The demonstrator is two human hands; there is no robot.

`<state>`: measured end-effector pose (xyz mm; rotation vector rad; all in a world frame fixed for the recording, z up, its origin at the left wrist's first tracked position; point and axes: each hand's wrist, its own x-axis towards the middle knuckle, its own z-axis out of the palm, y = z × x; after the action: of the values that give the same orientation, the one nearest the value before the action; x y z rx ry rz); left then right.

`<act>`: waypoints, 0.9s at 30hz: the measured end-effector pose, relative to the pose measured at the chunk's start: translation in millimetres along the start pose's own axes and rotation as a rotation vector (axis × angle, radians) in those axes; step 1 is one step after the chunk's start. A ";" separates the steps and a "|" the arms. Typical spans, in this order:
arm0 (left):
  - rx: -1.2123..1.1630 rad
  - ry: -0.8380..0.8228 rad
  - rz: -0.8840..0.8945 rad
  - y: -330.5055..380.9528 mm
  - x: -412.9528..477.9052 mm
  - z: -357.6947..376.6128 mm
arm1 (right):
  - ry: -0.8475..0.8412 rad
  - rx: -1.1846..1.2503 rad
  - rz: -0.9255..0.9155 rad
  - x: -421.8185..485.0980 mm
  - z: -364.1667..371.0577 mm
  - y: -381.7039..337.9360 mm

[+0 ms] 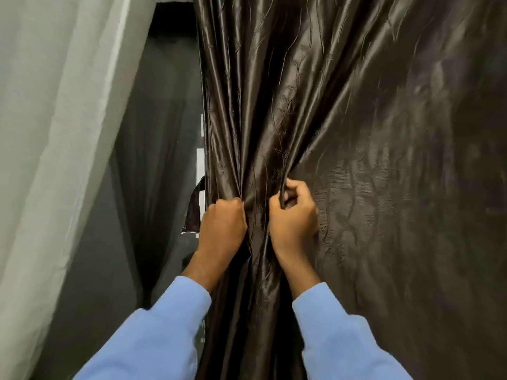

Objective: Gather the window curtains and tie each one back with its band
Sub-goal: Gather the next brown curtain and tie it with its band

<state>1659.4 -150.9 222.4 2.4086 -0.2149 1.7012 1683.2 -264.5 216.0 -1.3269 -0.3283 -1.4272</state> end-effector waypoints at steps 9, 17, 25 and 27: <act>-0.199 -0.026 -0.041 0.2 2.2 -10.0 | -0.157 0.181 0.042 -12.8 33.6 -7.4; -0.415 -0.063 -0.083 -2.9 4.1 -11.1 | -0.258 0.353 0.235 -17.0 35.1 7.4; -0.516 -0.060 -0.167 14.6 11.4 -6.1 | -0.349 0.528 0.358 -12.0 11.1 6.6; -0.519 -0.073 -0.168 18.9 12.8 -4.0 | -0.356 0.514 0.379 -10.4 4.8 6.2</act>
<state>1655.8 -168.5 237.0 2.0382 -0.3967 1.2898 1688.3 -257.7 206.1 -1.1309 -0.5977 -0.7207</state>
